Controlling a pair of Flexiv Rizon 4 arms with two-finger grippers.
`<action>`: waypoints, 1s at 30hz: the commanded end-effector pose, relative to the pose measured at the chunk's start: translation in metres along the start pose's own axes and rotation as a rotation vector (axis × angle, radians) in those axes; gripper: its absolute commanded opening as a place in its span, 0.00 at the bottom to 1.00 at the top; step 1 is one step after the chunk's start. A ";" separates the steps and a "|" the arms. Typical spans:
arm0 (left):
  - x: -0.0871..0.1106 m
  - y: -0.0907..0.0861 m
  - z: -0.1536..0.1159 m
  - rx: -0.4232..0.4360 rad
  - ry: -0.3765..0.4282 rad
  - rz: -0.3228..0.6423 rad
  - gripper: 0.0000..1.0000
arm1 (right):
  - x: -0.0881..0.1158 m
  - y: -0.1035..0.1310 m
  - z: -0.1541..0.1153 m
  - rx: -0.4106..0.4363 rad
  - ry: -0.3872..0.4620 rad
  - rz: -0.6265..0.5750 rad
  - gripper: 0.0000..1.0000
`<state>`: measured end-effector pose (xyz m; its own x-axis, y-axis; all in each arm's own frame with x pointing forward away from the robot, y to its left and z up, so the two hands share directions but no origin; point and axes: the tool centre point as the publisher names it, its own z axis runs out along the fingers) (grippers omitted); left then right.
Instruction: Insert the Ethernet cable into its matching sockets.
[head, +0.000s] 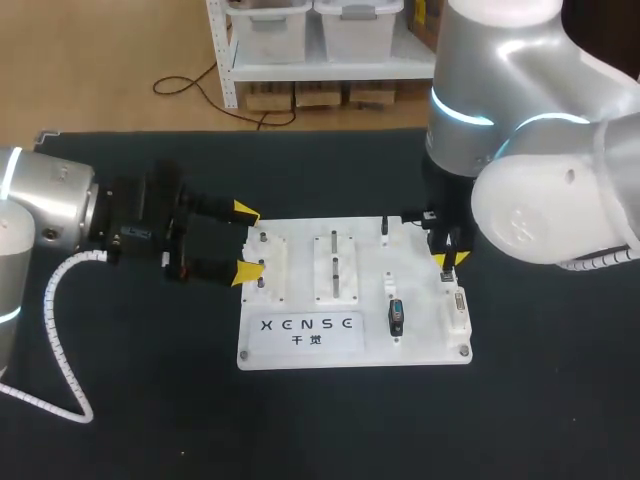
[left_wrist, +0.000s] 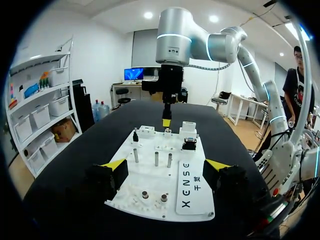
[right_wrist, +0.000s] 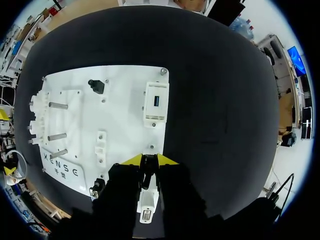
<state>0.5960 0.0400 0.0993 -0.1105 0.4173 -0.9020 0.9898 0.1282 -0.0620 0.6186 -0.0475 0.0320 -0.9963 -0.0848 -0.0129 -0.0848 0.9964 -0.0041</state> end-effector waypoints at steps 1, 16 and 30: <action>0.002 0.000 0.000 -0.001 -0.006 0.003 1.00 | 0.001 -0.001 0.003 0.001 0.001 -0.001 0.00; 0.002 0.000 0.000 -0.001 -0.006 0.003 1.00 | 0.002 0.000 0.018 0.008 0.023 0.003 0.00; 0.002 0.000 0.000 -0.001 -0.006 0.003 1.00 | 0.001 -0.001 0.028 0.025 0.032 0.008 0.00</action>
<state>0.5960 0.0400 0.0993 -0.1106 0.4174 -0.9019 0.9898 0.1281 -0.0621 0.6166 -0.0495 0.0202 -0.9969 -0.0776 0.0164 -0.0780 0.9965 -0.0283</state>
